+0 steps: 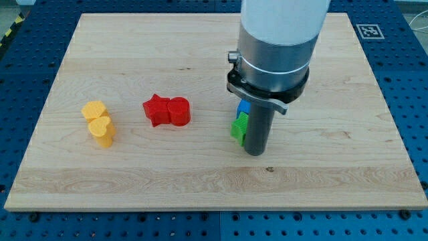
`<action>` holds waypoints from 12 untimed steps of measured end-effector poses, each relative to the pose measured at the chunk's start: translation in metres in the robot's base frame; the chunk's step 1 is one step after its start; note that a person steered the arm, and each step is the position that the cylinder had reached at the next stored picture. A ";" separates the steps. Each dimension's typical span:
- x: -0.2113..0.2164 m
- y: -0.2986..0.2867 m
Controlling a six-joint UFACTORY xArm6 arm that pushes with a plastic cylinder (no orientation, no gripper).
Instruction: Slide green circle closer to the blue triangle
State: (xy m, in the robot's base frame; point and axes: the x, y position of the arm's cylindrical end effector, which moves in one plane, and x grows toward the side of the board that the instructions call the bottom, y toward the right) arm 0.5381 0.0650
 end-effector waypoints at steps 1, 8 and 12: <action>-0.003 0.041; -0.137 0.083; -0.218 0.078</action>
State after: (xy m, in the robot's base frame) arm 0.3200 0.1428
